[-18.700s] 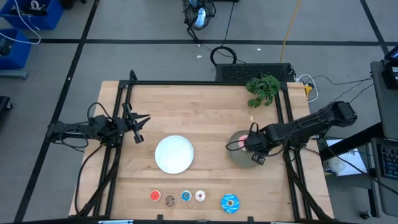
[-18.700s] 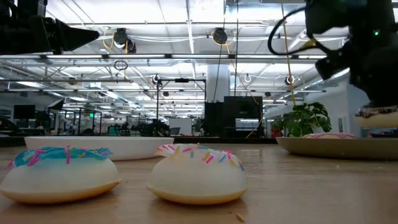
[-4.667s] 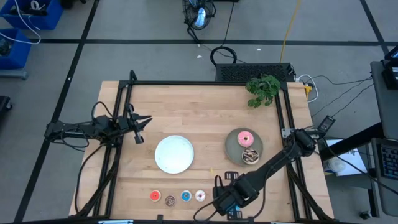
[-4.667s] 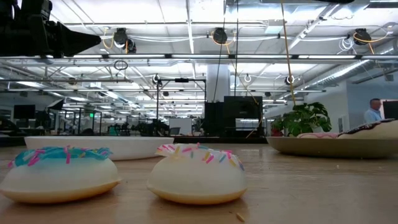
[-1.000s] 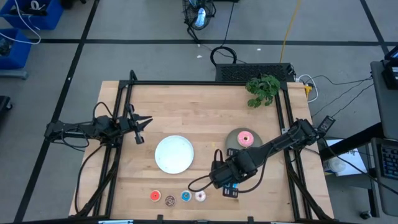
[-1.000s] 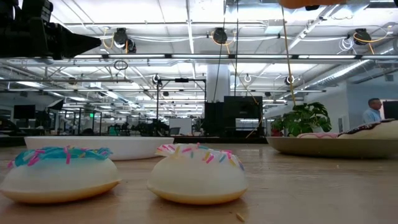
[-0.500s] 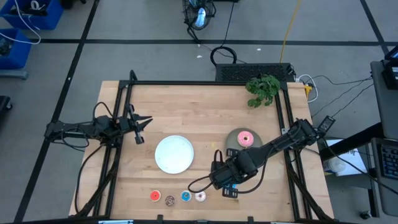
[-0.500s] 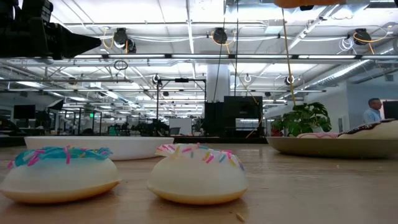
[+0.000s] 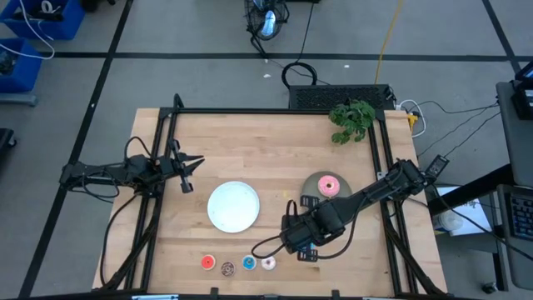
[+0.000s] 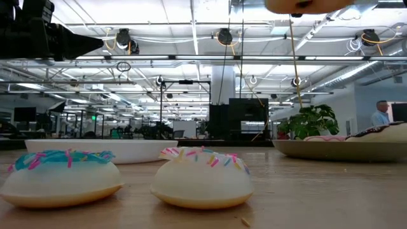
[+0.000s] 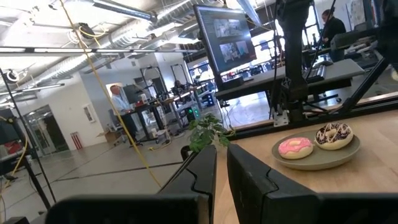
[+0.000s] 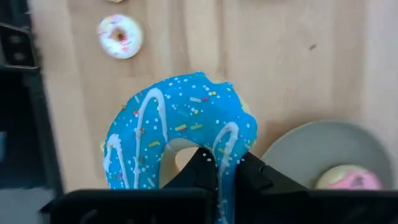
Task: Pick & Place donuts
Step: Put the big blue donut on the gray plate
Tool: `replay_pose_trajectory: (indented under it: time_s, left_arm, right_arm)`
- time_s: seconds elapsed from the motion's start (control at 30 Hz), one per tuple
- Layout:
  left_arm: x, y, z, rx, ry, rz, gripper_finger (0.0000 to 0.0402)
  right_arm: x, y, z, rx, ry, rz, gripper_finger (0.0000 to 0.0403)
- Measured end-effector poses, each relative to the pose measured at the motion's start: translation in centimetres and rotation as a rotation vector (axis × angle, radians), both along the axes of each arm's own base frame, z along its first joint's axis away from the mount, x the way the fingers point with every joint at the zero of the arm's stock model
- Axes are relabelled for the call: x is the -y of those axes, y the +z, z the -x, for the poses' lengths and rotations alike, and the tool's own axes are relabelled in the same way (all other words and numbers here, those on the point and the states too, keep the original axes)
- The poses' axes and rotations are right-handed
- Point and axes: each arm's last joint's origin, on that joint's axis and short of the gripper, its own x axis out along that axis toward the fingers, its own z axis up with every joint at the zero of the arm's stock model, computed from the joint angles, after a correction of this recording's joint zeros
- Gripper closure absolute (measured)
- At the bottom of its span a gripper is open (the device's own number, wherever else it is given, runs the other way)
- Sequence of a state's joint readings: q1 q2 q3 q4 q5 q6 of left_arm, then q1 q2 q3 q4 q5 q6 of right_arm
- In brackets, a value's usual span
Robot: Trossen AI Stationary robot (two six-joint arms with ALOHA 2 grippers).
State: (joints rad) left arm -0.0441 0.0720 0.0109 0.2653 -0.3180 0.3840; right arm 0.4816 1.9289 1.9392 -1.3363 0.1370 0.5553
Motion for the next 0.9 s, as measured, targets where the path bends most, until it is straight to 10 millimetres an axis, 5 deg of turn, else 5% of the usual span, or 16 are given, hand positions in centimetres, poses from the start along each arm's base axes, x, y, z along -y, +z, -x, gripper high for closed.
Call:
replay_pose_trajectory:
  time_s: [0.33, 0.63, 0.9]
  left_arm:
    - [0.0, 0.0, 0.0, -0.002, 0.001, -0.005, 0.0355]
    - [0.0, 0.0, 0.0, -0.005, 0.001, -0.006, 0.0355]
    - [0.0, -0.1, 0.0, -0.010, 0.001, -0.006, 0.0355]
  right_arm:
    - [2.5, 0.0, -0.6, -0.034, 0.039, 0.093, 0.0391]
    - [8.1, -0.2, -2.2, -0.076, 0.051, 0.174, 0.0391]
    - [14.0, -3.5, -1.2, -0.181, -0.016, 0.184, 0.0392]
